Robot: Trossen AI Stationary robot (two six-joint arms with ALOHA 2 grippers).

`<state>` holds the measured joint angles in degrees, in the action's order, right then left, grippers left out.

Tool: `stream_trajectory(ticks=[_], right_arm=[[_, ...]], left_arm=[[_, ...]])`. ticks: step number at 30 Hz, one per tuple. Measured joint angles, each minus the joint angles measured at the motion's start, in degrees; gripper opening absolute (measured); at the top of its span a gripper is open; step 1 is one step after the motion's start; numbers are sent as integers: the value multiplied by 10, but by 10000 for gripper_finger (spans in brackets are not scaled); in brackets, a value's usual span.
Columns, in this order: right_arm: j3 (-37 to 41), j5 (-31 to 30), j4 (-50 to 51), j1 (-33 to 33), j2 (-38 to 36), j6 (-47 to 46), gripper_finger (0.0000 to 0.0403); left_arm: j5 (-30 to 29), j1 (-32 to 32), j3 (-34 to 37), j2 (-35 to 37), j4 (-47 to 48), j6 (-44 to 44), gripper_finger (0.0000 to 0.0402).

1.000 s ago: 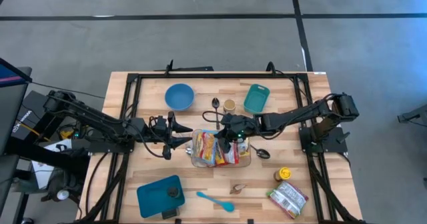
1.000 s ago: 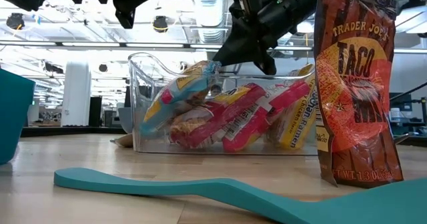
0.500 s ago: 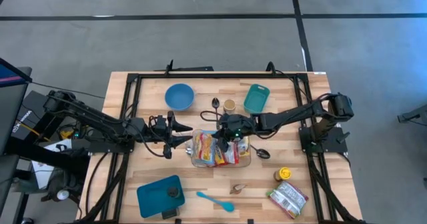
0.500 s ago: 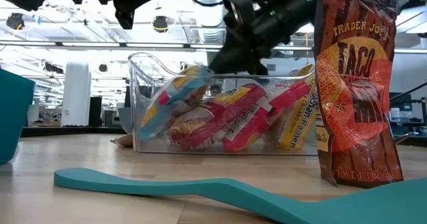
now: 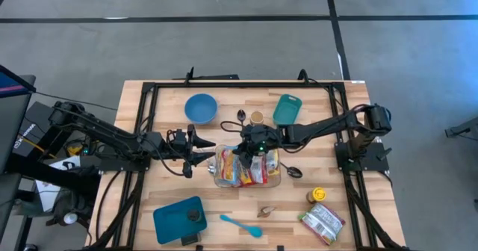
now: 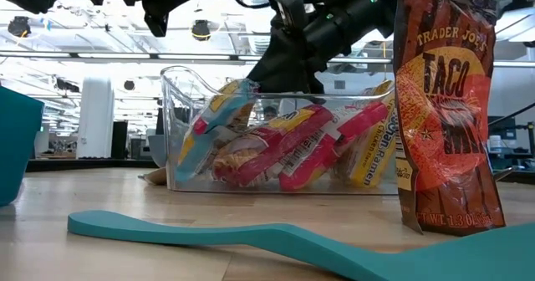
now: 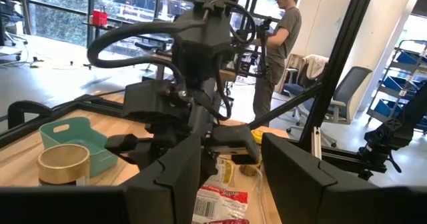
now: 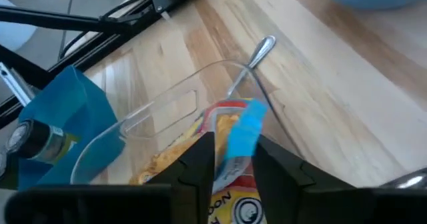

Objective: Pick & Place Food Item
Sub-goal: Put the light blue noodle pack into the transparent bin

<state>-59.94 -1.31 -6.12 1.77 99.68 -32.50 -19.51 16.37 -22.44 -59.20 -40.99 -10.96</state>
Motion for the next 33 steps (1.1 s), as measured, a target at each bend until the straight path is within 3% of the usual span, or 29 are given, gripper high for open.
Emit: stream_trajectory(ticks=[8, 24, 29, 33], right_arm=[[0, 0, 39, -14, -2, 29, 121], [0, 0, 95, -2, -61, 46, 122], [0, 0, 89, 18, -61, 61, 99], [0, -2, 87, 29, -61, 76, 55]], left_arm=[[0, 0, 0, 0, 0, 0, 154], [-3, 0, 0, 0, 1, 0, 154], [-5, 0, 0, 0, 1, 0, 154], [-5, 0, 0, 0, 1, 0, 154]])
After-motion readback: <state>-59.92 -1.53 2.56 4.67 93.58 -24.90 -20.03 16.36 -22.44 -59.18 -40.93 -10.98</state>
